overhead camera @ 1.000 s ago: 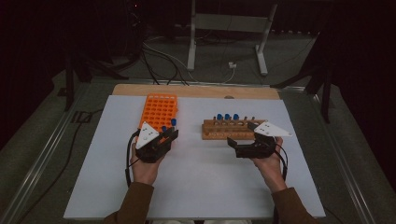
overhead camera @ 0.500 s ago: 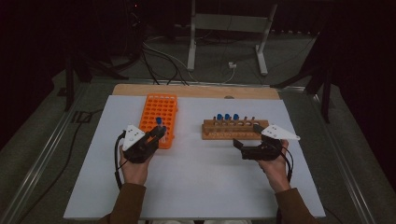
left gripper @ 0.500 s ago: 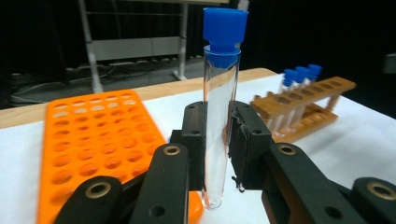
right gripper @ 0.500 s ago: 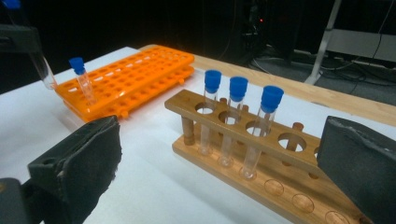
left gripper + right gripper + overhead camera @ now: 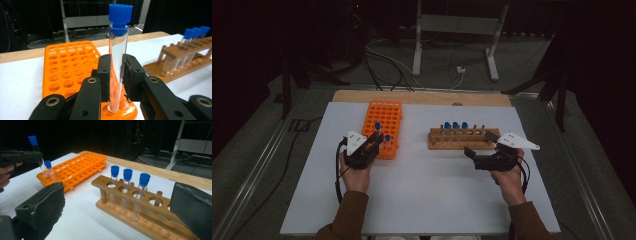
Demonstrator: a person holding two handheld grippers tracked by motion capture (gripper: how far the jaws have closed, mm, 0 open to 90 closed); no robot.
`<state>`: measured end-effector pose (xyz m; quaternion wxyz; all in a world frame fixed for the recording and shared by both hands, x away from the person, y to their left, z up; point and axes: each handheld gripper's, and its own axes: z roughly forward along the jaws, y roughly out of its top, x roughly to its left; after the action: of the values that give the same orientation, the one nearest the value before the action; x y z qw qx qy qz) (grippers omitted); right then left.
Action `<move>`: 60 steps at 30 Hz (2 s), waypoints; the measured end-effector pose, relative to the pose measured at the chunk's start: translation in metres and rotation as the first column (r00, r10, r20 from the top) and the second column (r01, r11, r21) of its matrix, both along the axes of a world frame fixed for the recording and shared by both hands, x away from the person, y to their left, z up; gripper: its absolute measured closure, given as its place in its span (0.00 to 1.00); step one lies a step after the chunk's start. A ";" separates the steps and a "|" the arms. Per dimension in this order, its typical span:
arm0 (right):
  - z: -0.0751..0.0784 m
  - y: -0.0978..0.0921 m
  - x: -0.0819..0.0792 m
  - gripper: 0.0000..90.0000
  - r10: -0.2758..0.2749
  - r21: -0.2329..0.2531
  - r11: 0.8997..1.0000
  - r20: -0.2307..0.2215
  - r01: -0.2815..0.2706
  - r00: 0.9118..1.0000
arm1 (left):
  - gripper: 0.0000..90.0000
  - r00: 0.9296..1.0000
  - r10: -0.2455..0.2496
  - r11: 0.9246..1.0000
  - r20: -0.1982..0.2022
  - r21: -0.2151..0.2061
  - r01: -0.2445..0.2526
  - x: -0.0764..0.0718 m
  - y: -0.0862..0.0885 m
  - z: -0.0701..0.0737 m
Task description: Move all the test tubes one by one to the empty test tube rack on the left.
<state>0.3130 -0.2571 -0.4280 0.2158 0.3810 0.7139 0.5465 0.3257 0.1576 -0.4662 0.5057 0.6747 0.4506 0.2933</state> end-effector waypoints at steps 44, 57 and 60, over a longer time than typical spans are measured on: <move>-0.008 0.002 -0.001 0.00 0.015 -0.017 1.000 -0.033 -0.015 0.999 | 0.87 0.993 -0.007 0.989 -0.115 0.146 0.024 0.004 -0.009 -0.037; -0.008 0.001 -0.001 0.00 0.014 -0.014 1.000 -0.031 -0.015 0.999 | 0.81 0.984 0.005 0.998 -0.176 0.069 0.007 0.005 0.000 -0.035; -0.008 0.000 -0.001 0.00 0.011 -0.012 1.000 -0.031 -0.011 0.999 | 0.68 0.987 -0.003 0.999 -0.161 0.039 0.009 0.000 0.005 -0.028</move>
<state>0.3125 -0.2569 -0.4361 0.2040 0.3840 0.7225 0.5375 0.3261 0.1627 -0.4944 0.4552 0.7072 0.4821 0.2453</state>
